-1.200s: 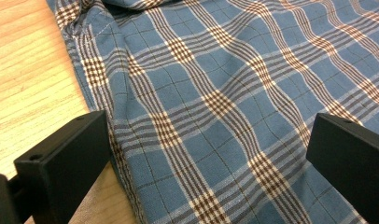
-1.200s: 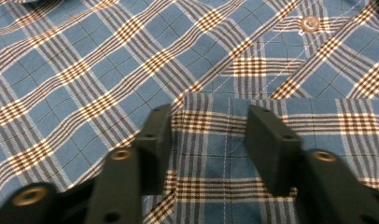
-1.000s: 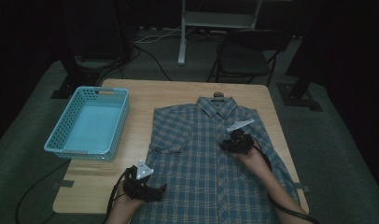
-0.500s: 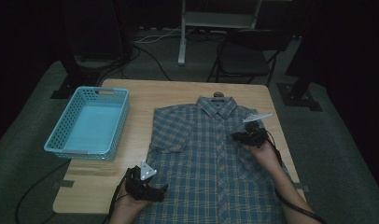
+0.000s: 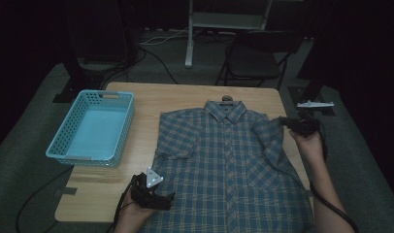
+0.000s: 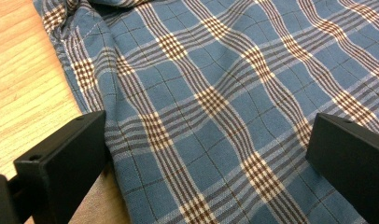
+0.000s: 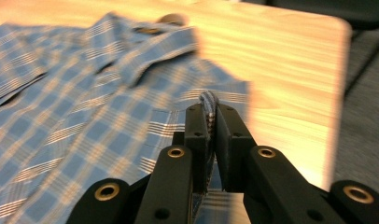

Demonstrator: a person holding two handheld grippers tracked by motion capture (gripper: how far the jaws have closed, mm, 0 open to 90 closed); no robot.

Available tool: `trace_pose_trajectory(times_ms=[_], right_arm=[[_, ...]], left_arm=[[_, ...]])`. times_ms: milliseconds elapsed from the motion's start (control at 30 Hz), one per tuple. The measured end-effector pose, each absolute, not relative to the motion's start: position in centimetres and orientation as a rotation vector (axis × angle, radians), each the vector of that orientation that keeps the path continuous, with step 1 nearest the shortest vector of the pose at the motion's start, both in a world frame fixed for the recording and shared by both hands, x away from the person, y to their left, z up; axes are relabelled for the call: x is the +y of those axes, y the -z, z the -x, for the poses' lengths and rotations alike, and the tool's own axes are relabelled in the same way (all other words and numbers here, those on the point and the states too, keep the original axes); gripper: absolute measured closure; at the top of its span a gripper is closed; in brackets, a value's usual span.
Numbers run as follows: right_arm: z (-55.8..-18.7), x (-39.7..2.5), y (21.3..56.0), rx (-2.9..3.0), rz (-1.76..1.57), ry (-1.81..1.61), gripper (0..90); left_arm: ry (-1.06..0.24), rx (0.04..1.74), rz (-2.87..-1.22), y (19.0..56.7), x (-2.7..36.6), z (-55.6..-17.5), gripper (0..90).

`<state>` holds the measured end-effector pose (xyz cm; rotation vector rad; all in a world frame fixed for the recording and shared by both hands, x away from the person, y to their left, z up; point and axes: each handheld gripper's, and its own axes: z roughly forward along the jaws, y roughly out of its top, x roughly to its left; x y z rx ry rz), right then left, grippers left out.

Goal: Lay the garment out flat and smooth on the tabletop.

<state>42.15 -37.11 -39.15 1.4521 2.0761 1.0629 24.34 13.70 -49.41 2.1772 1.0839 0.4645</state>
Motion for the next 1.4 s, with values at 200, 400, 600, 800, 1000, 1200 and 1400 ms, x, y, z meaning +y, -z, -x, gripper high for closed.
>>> trace_pose_trajectory(times_ms=[200,400,600,800,1000,1200,1400], right_arm=[[-41.7,-41.8,38.6,1.909,-1.569,-1.011,83.5],[-41.4,-45.7,39.9,1.763,-1.731,-0.880,83.0],[-41.1,-48.8,42.8,1.601,-1.918,-0.768,56.2],[-41.2,-49.8,44.6,1.551,-2.064,-0.780,34.8],[-41.5,-47.9,45.8,1.604,-2.069,-0.875,23.2],[-41.6,-45.0,46.9,1.770,-1.994,-0.921,12.1],[-40.6,-42.7,46.7,1.811,-1.929,-1.067,12.1]], left_arm=[[-0.464,1.083,-2.177,49.4,13.7,-24.3,0.3],[-0.464,1.083,-2.177,49.4,13.7,-24.3,0.3],[-0.463,1.082,-2.178,49.4,13.7,-24.3,0.3],[-0.464,1.086,-2.176,49.4,13.7,-24.3,0.3],[-0.464,1.086,-2.176,49.4,13.7,-24.3,0.3],[-0.464,1.086,-2.176,49.4,13.7,-24.3,0.3],[-0.464,1.086,-2.175,49.4,13.7,-24.3,0.3]])
